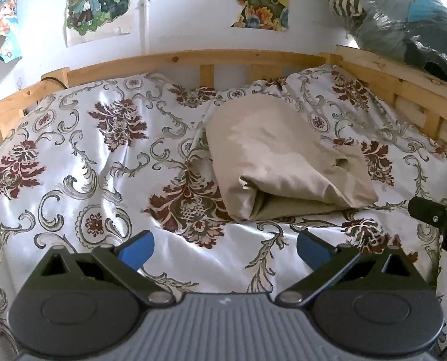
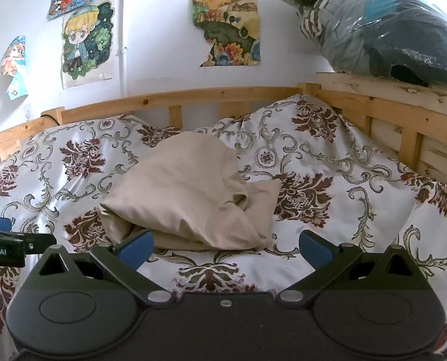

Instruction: Fold large clothes

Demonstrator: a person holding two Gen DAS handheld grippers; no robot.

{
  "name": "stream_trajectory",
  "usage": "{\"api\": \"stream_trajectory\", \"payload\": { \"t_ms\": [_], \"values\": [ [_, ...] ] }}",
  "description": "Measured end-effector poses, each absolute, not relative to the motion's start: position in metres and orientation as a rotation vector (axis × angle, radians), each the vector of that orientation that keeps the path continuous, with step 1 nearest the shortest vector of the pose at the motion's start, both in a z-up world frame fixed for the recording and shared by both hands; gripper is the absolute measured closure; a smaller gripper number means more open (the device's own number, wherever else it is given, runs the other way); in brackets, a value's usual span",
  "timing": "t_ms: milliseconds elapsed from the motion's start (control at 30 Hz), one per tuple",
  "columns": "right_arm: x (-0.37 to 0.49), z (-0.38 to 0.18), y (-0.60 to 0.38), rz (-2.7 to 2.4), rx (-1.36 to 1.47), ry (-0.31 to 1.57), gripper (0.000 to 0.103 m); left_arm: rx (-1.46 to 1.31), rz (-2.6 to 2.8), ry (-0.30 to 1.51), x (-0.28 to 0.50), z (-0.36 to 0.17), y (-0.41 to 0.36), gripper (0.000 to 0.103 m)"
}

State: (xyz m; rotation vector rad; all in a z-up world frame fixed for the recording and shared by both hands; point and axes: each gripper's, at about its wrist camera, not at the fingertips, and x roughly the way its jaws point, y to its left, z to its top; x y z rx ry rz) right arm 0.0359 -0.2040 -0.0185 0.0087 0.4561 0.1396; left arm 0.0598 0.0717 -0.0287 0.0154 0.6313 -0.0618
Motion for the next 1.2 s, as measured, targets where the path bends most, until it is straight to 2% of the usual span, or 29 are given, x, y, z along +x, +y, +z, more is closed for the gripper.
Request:
{"api": "stream_trajectory", "payload": {
  "t_ms": [1200],
  "values": [
    [0.0393, -0.0217, -0.203, 0.128, 0.029, 0.499, 0.001, 0.049, -0.074, 0.668, 0.0627, -0.0379, 0.0641, 0.001]
  ]
}}
